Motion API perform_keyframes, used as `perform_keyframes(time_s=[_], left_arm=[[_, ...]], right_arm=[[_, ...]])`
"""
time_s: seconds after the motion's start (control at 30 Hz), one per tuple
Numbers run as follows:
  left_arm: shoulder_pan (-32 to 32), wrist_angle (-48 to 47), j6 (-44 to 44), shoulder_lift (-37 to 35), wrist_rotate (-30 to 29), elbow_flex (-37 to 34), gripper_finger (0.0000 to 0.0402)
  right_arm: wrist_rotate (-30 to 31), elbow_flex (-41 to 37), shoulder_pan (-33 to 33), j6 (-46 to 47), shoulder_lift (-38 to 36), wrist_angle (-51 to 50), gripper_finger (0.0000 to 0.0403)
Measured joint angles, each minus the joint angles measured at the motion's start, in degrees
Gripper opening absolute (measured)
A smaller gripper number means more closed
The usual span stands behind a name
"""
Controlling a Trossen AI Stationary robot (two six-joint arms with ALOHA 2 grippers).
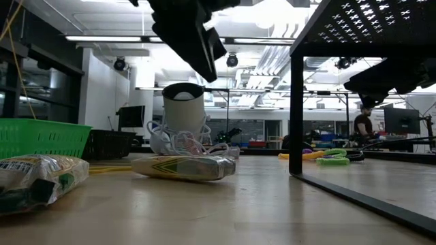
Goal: Pick & Place Office Desk Supplies
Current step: Put the red rubber band into the gray bin
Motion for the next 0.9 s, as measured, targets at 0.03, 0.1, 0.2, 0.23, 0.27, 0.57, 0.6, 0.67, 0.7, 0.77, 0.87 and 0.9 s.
perform_keyframes(time_s=[0.03, 0.1, 0.2, 0.23, 0.27, 0.57, 0.6, 0.67, 0.7, 0.77, 0.87, 0.9], left_arm=[[0.37, 0.0, -0.53, 0.0, 0.22, -0.1, 0.0057], [1.0, 0.3, -1.47, 0.0, 0.28, -0.33, 0.0057], [2.15, 0.35, -2.68, 0.0, 0.27, -0.37, 0.0057], [2.49, 0.43, -3.31, -0.01, 0.1, -0.5, 0.0057], [2.83, 0.51, -4.03, -0.04, -0.38, -0.79, 0.0057], [3.09, 10.01, -14.79, -6.24, -5.8, -12.31, 0.0057], [2.81, 11.17, -16.22, -7.45, -7.39, -13.85, 0.0057], [2.22, 11.78, -19.47, -9.23, -11.12, -16.09, 0.0057], [1.86, 11.79, -21.12, -9.93, -12.94, -16.78, 0.0057], [1.23, 10.02, -24.28, -10.27, -15.57, -17.25, 0.0057], [0.58, 7.04, -29.62, -10.25, -16.5, -17.27, 0.0057], [0.43, 6.45, -31.91, -10.25, -16.53, -17.27, 0.0057]], right_arm=[[0.0, 0.01, -0.01, 0.0, 0.01, 0.02, 0.0073], [0.0, 0.01, -0.02, 0.0, 0.02, 0.0, 0.0073], [0.0, 0.0, -0.02, 0.0, 0.02, 0.01, 0.0073], [0.0, 0.0, 0.0, 0.02, 0.02, 0.0, 0.0073], [0.0, 0.02, 0.0, 0.0, 0.0, 0.0, 0.0073], [-0.02, 0.0, 0.0, 0.0, 0.02, -0.07, 0.0073], [-0.02, 0.02, -0.02, 0.0, 0.02, -0.07, 0.0073], [-0.02, 0.02, -0.01, 0.0, 0.0, -0.11, 0.0073], [-0.04, 0.0, -0.01, 0.0, 0.01, -0.11, 0.0073], [-0.04, 0.01, -0.02, 0.0, 0.0, -0.13, 0.0073], [-0.09, 0.02, -0.02, 0.0, 0.0, -0.18, 0.0073], [-0.07, 0.0, -0.02, 0.0, 0.02, -0.18, 0.0073]])
